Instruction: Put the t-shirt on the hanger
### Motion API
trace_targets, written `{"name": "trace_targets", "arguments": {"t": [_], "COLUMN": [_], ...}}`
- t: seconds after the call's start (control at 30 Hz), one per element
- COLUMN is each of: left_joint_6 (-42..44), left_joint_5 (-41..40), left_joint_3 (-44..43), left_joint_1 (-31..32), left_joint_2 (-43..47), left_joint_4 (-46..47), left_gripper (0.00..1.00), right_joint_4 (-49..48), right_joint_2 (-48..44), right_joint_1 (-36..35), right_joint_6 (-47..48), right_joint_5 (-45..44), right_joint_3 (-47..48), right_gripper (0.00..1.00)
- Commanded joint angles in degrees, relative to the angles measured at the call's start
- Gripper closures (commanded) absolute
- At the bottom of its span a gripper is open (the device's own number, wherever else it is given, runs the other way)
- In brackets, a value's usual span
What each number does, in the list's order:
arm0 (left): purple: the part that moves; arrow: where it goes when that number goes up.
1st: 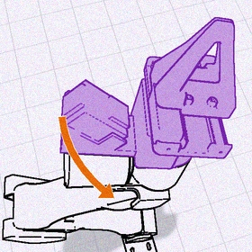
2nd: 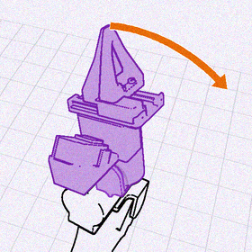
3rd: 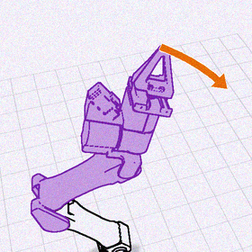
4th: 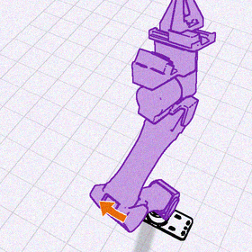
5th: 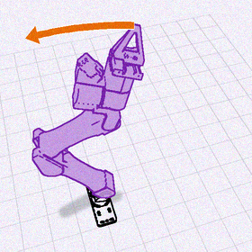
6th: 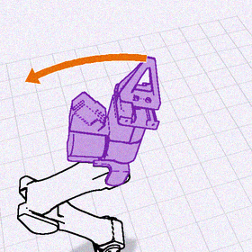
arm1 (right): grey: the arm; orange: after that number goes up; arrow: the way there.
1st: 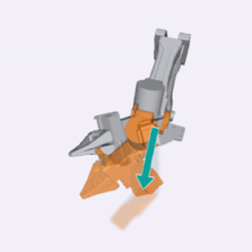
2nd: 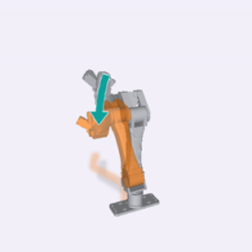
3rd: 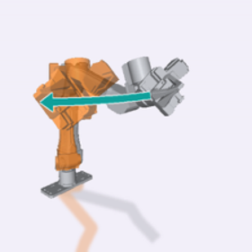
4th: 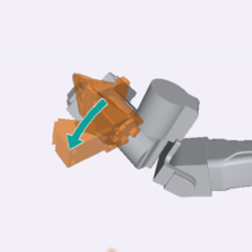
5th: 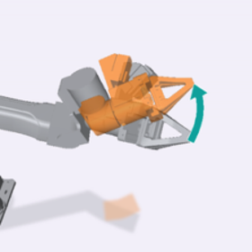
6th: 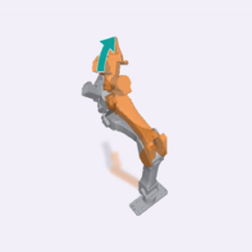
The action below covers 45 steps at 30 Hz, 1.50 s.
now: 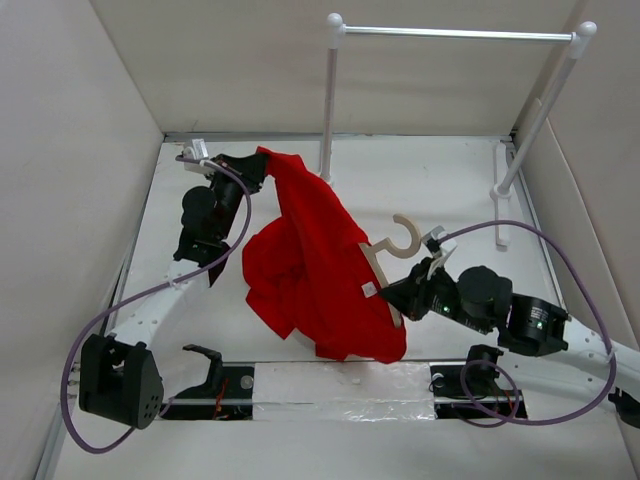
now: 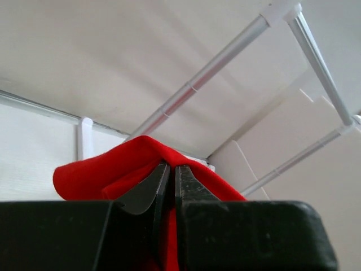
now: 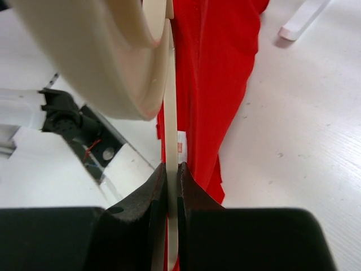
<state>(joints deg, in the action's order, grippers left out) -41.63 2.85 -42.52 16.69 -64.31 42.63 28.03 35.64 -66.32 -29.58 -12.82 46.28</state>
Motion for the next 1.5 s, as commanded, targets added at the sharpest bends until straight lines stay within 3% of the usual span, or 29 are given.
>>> {"name": "trace_targets", "arguments": {"t": [0.0, 0.1, 0.27, 0.37, 0.5, 0.53, 0.63, 0.77, 0.83, 1.03, 1.07, 1.2, 1.27, 1.33, 1.47], "left_joint_6": [2.9, 3.0, 3.0, 2.9, 2.3, 2.1, 2.8, 4.8, 4.6, 2.6, 2.6, 2.8, 2.5, 2.3, 1.3], "left_joint_5": [-7.2, -8.4, -8.2, -8.7, -6.2, -5.7, -5.0, -7.9, -8.2, -5.1, -5.1, -5.6, -5.8, -5.7, -6.8], "left_joint_3": [-5.6, -5.9, -6.5, -6.4, -10.1, -11.2, -14.2, -13.7, -12.6, -17.1, -17.7, -16.1, -12.9, -10.5, -4.2], "left_joint_1": [-0.8, -0.8, -1.9, -1.9, -1.9, -1.9, -1.9, -1.9, -1.4, -0.9, -0.3, 0.3, 0.3, 0.3, 0.3], "left_joint_2": [-0.7, -1.3, -1.0, 0.2, 1.0, 1.5, 3.0, 4.1, 5.0, 2.7, 2.7, 3.1, 3.3, 4.6, 7.4], "left_joint_4": [-4.2, -5.2, -7.0, -7.4, -8.5, -9.1, -11.1, -13.9, -13.0, -13.6, -13.6, -13.7, -13.6, -13.3, -12.4], "left_gripper": [1.0, 1.0, 1.0, 1.0, 1.0, 1.0, 1.0, 1.0, 1.0, 1.0, 1.0, 1.0, 1.0, 1.0, 1.0], "right_joint_4": [4.0, 6.1, 9.7, 11.6, 17.0, 17.8, 18.2, 17.0, 18.4, 25.8, 25.6, 15.5, 13.2, 10.6, 9.8], "right_joint_2": [0.2, 0.8, 1.9, 4.3, 11.3, 15.0, 20.2, 22.2, 22.6, 29.0, 29.6, 25.7, 23.9, 21.9, 19.0], "right_joint_1": [-1.0, -4.8, -4.8, -4.8, -4.8, -4.8, -4.8, -4.2, -1.3, -1.3, -1.3, 0.0, 5.0, 9.5, 18.8], "right_joint_6": [-1.8, -2.7, 0.5, 5.0, 11.7, 14.4, 17.4, 17.9, 18.9, 23.1, 23.3, 21.9, 21.1, 21.4, 21.9], "right_joint_5": [8.2, 7.3, 0.9, -3.2, -7.2, -7.8, -8.3, -11.1, -10.6, -9.9, -9.9, -11.3, -8.0, -4.3, 2.0], "right_joint_3": [3.4, 6.3, 14.9, 23.9, 42.4, 51.0, 59.3, 54.2, 55.9, 83.0, 83.3, 62.8, 52.6, 48.0, 47.3], "right_gripper": [1.0, 1.0, 1.0, 1.0, 1.0, 1.0, 1.0, 1.0, 1.0, 1.0, 1.0, 1.0, 1.0, 1.0, 1.0]}}
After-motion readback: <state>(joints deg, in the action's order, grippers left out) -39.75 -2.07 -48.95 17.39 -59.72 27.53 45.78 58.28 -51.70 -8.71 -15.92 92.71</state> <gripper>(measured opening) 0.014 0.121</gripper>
